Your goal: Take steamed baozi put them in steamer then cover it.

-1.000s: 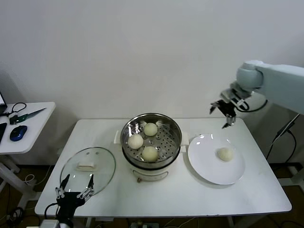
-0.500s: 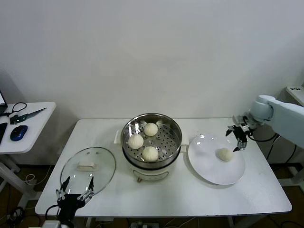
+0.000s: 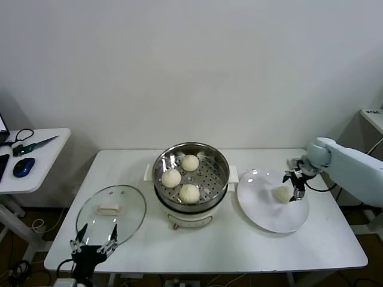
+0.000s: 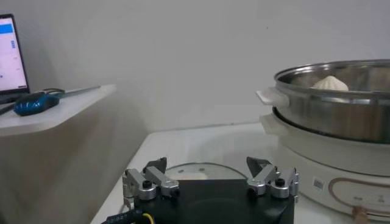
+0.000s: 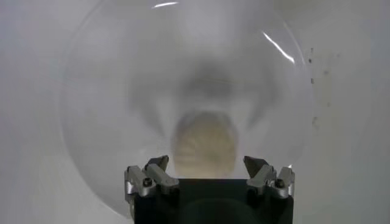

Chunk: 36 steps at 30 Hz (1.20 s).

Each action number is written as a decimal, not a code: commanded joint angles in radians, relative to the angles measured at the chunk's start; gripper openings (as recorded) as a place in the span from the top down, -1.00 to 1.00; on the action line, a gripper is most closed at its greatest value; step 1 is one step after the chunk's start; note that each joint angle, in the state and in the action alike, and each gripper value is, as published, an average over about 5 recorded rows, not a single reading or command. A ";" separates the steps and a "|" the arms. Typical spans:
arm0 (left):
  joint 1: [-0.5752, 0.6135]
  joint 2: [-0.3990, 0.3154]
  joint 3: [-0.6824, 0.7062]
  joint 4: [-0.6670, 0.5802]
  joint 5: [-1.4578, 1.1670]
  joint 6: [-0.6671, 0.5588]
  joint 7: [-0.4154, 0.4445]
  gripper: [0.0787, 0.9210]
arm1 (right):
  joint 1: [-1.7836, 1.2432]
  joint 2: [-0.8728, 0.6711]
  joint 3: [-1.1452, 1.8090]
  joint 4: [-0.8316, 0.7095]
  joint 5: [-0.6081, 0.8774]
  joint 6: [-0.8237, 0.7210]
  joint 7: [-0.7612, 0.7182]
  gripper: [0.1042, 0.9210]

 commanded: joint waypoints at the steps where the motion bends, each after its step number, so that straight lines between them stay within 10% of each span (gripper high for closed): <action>1: 0.000 0.001 0.000 0.002 0.001 0.000 0.000 -0.77 | -0.063 0.042 0.054 -0.067 -0.029 -0.014 0.013 -0.74; 16: 0.000 0.003 -0.003 -0.001 -0.002 -0.002 0.000 -0.77 | 0.083 -0.001 -0.050 0.028 0.047 -0.050 0.007 -0.50; 28: -0.003 0.008 0.006 -0.012 0.000 0.002 0.000 -0.77 | 0.940 0.038 -0.643 0.504 0.613 -0.155 -0.008 -0.49; 36: -0.006 0.019 0.008 -0.016 0.010 0.004 0.006 -0.77 | 0.930 0.195 -0.569 0.663 0.795 -0.264 0.105 -0.49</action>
